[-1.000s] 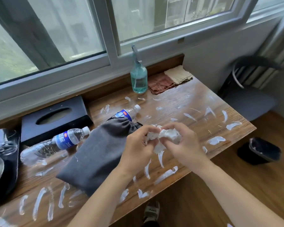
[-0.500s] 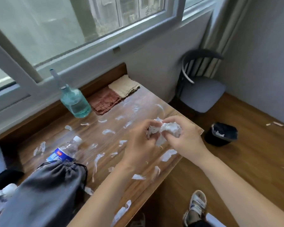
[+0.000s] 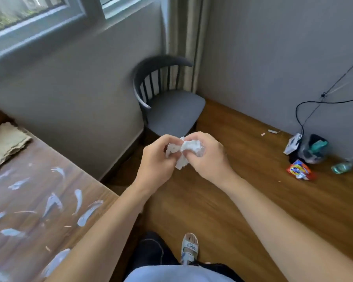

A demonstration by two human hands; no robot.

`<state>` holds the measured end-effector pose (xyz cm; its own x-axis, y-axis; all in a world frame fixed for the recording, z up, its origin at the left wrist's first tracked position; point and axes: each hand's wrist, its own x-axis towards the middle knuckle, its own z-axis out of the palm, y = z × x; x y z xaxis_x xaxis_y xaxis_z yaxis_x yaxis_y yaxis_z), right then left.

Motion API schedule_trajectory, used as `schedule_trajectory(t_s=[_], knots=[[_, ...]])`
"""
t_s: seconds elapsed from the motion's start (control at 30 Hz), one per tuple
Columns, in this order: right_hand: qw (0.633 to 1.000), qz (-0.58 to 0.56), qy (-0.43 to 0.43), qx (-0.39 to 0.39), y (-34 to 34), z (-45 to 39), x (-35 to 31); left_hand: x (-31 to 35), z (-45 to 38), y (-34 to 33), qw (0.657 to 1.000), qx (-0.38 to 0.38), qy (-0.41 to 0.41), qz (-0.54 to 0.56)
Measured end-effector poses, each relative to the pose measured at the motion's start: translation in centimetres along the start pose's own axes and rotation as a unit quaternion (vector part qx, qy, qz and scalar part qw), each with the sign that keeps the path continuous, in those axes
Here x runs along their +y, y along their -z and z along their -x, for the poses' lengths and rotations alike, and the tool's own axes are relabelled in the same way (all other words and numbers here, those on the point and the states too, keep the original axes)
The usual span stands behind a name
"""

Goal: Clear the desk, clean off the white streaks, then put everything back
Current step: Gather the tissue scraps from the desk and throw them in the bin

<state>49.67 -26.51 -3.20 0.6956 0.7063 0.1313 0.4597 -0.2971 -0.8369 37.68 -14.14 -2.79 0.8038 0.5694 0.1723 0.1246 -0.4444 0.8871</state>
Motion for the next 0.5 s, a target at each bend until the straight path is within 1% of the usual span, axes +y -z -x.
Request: schedule_trajectory(t_s=[0.17, 0.37, 0.5], knots=[[0.998, -0.01, -0.05, 0.043, 4.3, -4.4, 7.5, -1.9, -7.9, -7.8, 0.998, -0.056, -0.025, 0.002], [0.993, -0.005, -0.113, 0.043, 6.4, -10.5, 18.0, -8.7, -17.3, -16.8, 0.991, -0.135, 0.014, 0.017], [0.981, -0.009, -0.186, 0.049, 5.8, -14.4, 24.8, -14.0, -21.9, -22.4, 0.981, -0.182, 0.06, 0.009]])
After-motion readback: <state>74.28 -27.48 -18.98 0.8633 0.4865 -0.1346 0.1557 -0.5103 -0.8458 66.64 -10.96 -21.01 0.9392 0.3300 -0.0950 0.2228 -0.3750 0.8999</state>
